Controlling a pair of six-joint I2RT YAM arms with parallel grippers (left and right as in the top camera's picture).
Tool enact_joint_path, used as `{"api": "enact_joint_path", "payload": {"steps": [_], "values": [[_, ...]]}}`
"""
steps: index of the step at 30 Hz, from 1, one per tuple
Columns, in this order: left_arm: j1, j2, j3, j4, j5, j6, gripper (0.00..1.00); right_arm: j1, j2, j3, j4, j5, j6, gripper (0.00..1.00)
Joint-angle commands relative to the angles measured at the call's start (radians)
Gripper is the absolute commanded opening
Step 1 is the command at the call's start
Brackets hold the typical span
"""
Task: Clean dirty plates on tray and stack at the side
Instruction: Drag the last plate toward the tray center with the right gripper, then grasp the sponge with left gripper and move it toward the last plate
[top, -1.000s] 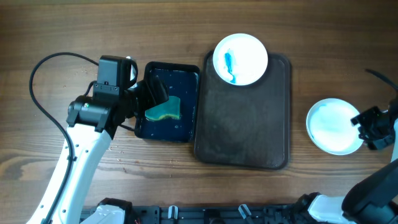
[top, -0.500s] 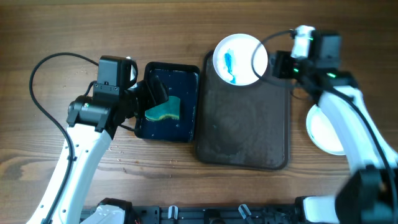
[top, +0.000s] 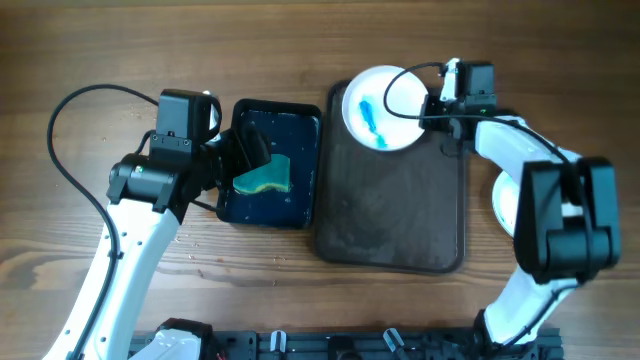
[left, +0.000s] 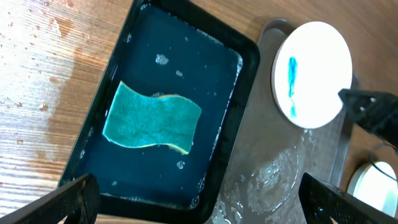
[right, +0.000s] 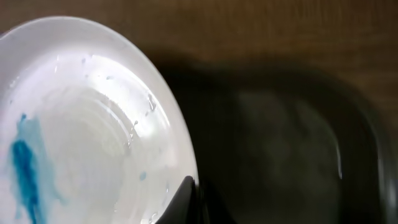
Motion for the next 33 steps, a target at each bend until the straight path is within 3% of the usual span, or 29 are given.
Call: {"api": "enact_joint_path", "payload": {"steps": [1, 5, 9, 12, 16, 17, 19, 21, 25, 27, 29, 33], "values": [[0.005, -0.008, 0.003, 0.003, 0.008, 0.009, 1.00, 0.002, -0.248, 0.002, -0.130, -0.014, 0.034, 0.04], [0.005, -0.008, 0.003, 0.003, 0.008, 0.008, 1.00, 0.002, -0.514, 0.002, -0.418, 0.004, 0.085, 0.04], [0.005, -0.008, 0.003, 0.003, 0.008, 0.008, 1.00, 0.003, -0.575, -0.032, -0.761, 0.026, 0.198, 0.04], [0.005, -0.008, 0.003, 0.008, 0.008, 0.009, 1.00, 0.013, -0.575, -0.191, -0.731, 0.025, 0.369, 0.04], [0.005, -0.008, 0.003, 0.006, 0.008, 0.008, 1.00, 0.013, -0.575, -0.467, -0.406, -0.053, 0.533, 0.04], [0.005, -0.008, 0.003, 0.006, 0.008, 0.008, 1.00, 0.013, -0.575, -0.506, -0.333, -0.103, 0.525, 0.04], [0.005, -0.008, 0.003, 0.007, 0.010, 0.008, 1.00, 0.013, -0.575, -0.520, -0.301, -0.115, 0.486, 0.27], [0.001, -0.002, 0.003, -0.007, 0.020, 0.000, 1.00, 0.013, -0.595, -0.486, -0.325, -0.106, 0.390, 0.34], [-0.064, 0.066, -0.007, -0.005, 0.002, 0.005, 1.00, 0.013, -0.694, -0.368, -0.457, -0.051, 0.147, 0.35], [-0.124, 0.153, -0.026, 0.018, -0.080, 0.005, 1.00, 0.013, -0.755, -0.335, -0.504, -0.092, 0.049, 0.34], [-0.162, 0.256, -0.037, 0.048, -0.193, 0.005, 0.94, 0.013, -0.790, -0.335, -0.526, -0.127, 0.028, 0.34], [-0.173, 0.494, -0.039, 0.132, -0.221, 0.000, 0.78, 0.013, -0.788, -0.336, -0.570, -0.126, 0.030, 0.34]]}}
